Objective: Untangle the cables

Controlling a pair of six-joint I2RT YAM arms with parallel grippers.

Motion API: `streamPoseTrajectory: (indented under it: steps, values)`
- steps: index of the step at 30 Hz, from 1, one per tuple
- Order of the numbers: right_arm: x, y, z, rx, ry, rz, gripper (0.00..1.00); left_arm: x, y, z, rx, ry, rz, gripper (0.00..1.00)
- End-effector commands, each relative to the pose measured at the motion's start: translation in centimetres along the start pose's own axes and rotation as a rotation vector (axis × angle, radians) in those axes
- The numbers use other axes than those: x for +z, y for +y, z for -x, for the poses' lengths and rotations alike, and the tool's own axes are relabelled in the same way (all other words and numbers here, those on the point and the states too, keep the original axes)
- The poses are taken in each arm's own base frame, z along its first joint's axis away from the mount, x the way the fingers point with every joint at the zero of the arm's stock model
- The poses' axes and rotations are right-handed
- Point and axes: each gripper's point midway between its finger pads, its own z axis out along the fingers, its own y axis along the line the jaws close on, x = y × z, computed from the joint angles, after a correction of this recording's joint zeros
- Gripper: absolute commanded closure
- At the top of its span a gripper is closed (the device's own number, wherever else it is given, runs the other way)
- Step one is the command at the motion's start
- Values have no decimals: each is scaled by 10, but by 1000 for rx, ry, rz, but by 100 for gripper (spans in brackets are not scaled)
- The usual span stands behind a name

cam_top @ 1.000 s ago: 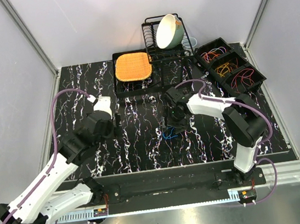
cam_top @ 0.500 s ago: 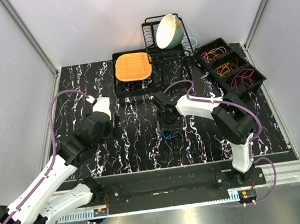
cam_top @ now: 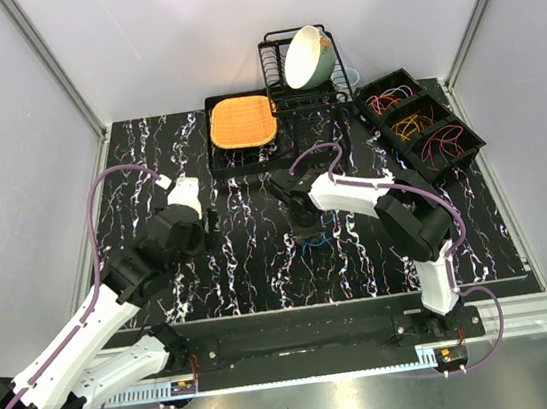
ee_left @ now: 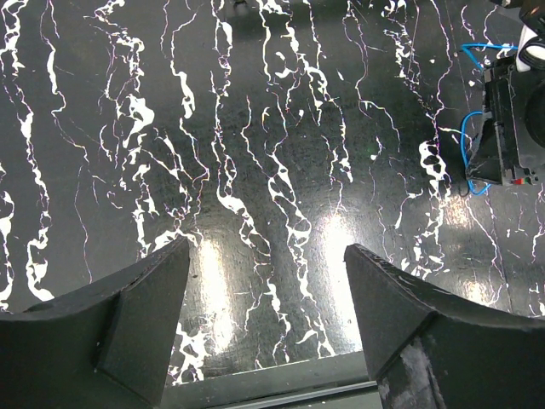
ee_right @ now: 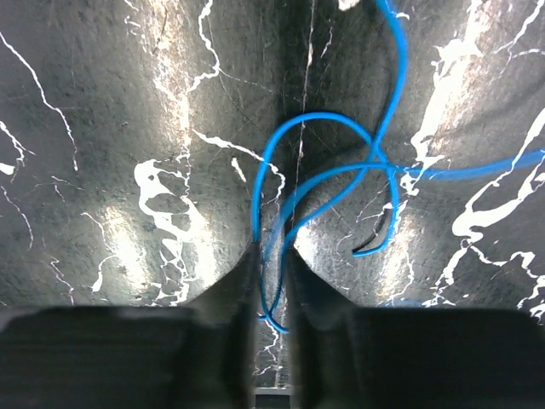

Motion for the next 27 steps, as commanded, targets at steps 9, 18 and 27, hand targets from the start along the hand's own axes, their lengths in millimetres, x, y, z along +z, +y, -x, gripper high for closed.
streamPoseTrajectory:
  steps: [9, 18, 27]
  values:
    - [-33, -5, 26, -48, -117, -58, 100, 0, 4, 11, -15, -53, 21, 23]
    - [-110, -29, 88, -2, -292, -10, 100, -14, 7, 5, -57, -28, 5, 26]
    - [-196, -117, 153, 136, -496, -77, 100, -19, 14, -5, -124, -37, 18, 26]
